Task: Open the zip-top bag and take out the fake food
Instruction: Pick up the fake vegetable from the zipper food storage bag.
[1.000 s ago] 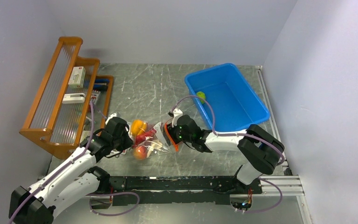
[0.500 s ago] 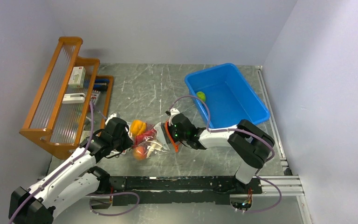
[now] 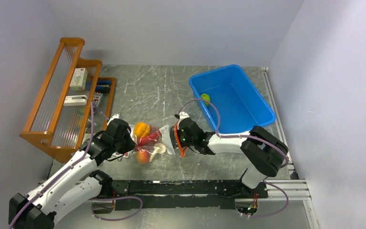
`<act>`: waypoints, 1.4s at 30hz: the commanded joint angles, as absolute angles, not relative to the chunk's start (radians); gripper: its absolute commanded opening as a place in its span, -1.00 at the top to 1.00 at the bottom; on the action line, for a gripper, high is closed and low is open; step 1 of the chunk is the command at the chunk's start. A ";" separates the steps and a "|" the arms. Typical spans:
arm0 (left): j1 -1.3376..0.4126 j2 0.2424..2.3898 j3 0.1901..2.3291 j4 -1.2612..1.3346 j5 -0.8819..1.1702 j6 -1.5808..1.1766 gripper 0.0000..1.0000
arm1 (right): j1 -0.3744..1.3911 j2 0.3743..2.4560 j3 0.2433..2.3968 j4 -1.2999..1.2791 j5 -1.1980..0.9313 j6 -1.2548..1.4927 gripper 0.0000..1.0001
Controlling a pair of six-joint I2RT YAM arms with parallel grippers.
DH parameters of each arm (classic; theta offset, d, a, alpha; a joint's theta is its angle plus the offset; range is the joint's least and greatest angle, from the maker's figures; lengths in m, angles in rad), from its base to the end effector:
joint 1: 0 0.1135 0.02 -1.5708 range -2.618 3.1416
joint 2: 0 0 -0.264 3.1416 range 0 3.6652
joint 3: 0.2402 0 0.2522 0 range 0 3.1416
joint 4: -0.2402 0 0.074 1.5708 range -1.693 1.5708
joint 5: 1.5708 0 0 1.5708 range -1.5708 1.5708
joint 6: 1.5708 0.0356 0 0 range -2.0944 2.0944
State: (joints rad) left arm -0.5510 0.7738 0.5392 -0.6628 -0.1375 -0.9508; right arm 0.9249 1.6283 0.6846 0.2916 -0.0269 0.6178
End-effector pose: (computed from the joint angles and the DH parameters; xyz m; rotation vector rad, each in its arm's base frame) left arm 0.1316 -0.0752 0.2140 -0.5595 2.4559 -0.4746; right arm 0.1886 0.2518 0.1474 -0.3777 2.3377 0.8393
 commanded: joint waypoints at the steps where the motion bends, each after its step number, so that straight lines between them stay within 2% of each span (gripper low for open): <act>1: -0.545 0.801 0.640 -0.698 -0.139 -0.850 0.86 | 0.927 1.567 0.653 0.284 0.001 0.627 0.28; 11: -0.545 0.995 0.711 -0.630 -0.038 -0.641 0.86 | 0.926 1.550 0.659 0.234 0.019 0.614 0.25; 16: -0.544 1.066 0.718 -0.572 -0.008 -0.599 0.87 | 0.926 1.558 0.703 0.124 0.107 0.621 0.00; 18: -0.545 1.049 0.707 -0.547 -0.010 -0.596 0.86 | 0.923 1.551 0.727 0.076 0.148 0.606 -0.04; 27: -0.544 0.982 0.731 -0.535 -0.034 -0.494 0.86 | 0.917 1.579 0.806 0.097 0.033 0.508 -0.23; 35: -0.545 0.980 0.719 -0.545 -0.084 -0.497 0.86 | 0.916 1.660 0.847 0.205 -0.015 0.530 -0.25; 41: -0.545 0.989 0.728 -0.567 -0.135 -0.485 0.86 | 0.916 1.747 0.894 0.192 -0.039 0.500 -0.24; 42: -0.545 0.989 0.729 -0.573 -0.144 -0.482 0.75 | 0.916 1.762 0.912 0.152 -0.026 0.501 -0.20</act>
